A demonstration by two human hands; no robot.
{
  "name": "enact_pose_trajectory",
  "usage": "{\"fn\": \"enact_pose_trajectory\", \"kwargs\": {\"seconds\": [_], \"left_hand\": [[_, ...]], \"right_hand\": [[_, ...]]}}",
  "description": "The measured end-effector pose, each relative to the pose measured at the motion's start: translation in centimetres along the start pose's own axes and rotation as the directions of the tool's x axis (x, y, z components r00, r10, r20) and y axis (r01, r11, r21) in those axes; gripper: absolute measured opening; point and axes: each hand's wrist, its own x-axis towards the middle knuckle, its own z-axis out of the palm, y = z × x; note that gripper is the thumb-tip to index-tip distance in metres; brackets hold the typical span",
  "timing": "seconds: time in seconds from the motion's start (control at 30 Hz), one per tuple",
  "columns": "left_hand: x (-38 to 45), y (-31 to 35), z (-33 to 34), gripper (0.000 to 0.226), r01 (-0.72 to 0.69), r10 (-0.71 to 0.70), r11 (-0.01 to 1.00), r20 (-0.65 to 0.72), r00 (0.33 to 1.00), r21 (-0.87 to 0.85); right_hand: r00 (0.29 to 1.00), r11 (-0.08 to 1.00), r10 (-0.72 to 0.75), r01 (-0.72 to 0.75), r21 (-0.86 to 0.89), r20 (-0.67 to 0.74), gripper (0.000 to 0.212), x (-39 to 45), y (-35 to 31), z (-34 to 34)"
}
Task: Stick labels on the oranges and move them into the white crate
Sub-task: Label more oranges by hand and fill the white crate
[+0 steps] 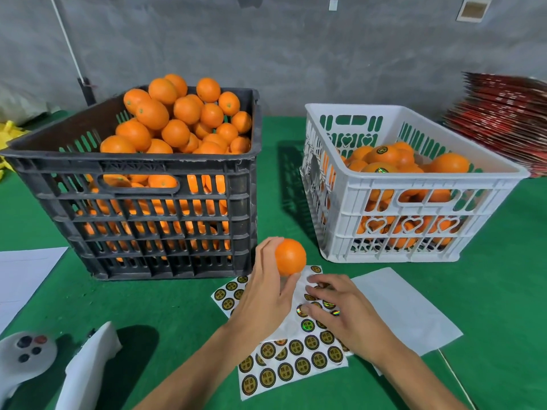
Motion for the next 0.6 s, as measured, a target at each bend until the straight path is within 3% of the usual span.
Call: {"fn": "enact_pose_trajectory", "kwargs": {"seconds": [0.17,0.33,0.43,0.6], "left_hand": [[-0.69,-0.06,0.64,0.066,0.019,-0.017,0.999,0.068,0.998,-0.027],[-0.73,-0.3,0.69,0.066,0.071,-0.067,0.996,0.079,0.995,-0.049],[-0.75,-0.34,0.75,0.067,0.061,-0.059,0.998,0.086,0.995,-0.024],[-0.75,-0.46,0.81,0.068,0.062,-0.06,0.998,0.094,0.994,-0.02]], "right_hand": [[0.984,0.963,0.16,-0.137,0.234,-0.084,0.027,0.14,-0.23,0.62],[0.956,0.88,0.283,-0.227,0.416,-0.076,0.007,0.37,-0.75,0.85],[0.945,0.861,0.319,-0.261,0.436,-0.065,0.005,0.65,-0.78,0.55],[0.966,0.918,0.244,-0.202,0.343,-0.084,0.013,0.43,-0.39,0.51]]}}
